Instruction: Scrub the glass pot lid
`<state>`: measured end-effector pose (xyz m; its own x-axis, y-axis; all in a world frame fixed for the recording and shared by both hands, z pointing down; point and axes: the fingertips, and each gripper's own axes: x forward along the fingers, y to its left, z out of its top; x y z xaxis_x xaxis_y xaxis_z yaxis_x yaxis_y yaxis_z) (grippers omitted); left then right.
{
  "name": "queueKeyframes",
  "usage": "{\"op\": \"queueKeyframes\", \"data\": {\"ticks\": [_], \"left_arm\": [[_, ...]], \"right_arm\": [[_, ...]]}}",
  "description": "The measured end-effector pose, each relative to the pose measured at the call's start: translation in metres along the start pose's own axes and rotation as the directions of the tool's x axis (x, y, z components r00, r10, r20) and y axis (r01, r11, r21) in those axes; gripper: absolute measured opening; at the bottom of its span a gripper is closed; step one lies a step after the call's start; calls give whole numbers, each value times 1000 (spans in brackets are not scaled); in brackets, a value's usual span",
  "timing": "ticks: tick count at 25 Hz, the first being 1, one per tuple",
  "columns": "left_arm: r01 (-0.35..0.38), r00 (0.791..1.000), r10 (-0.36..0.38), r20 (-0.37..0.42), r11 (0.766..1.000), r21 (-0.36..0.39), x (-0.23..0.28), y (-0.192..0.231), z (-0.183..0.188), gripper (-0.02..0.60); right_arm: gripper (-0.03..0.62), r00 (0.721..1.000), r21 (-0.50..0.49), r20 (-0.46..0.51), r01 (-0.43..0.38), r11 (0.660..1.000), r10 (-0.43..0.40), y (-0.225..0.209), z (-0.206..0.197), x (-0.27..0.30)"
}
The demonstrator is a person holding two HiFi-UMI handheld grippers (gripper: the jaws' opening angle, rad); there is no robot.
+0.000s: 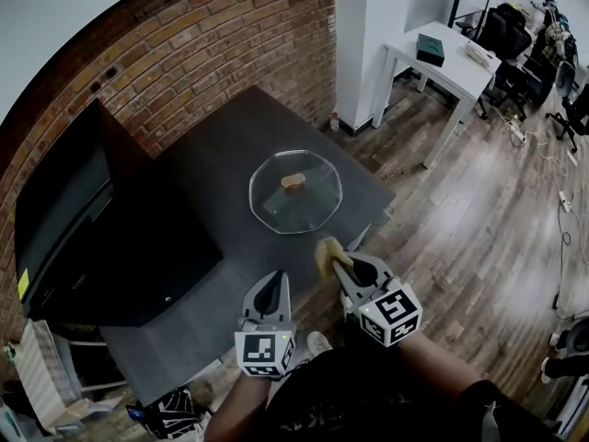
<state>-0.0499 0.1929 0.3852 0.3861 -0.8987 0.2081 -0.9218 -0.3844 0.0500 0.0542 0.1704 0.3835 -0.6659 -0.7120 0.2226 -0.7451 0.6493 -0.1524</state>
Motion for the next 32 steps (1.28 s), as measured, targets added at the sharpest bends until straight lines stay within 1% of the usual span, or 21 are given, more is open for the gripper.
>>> {"op": "queueKeyframes", "data": {"ticks": [11, 25, 32], "left_arm": [[38, 999, -38, 0, 999, -6, -9, -4, -5, 32], [26, 1000, -26, -1, 1000, -3, -8, -4, -4, 32], [32, 999, -32, -1, 999, 0, -3, -6, -3, 32]], "right_arm": [[48, 999, 12, 5, 34, 999, -34, 10, -6, -12], [46, 1000, 5, -8, 27, 1000, -27, 5, -7, -12], [46, 1000, 3, -9, 29, 1000, -29, 1, -6, -11]]}}
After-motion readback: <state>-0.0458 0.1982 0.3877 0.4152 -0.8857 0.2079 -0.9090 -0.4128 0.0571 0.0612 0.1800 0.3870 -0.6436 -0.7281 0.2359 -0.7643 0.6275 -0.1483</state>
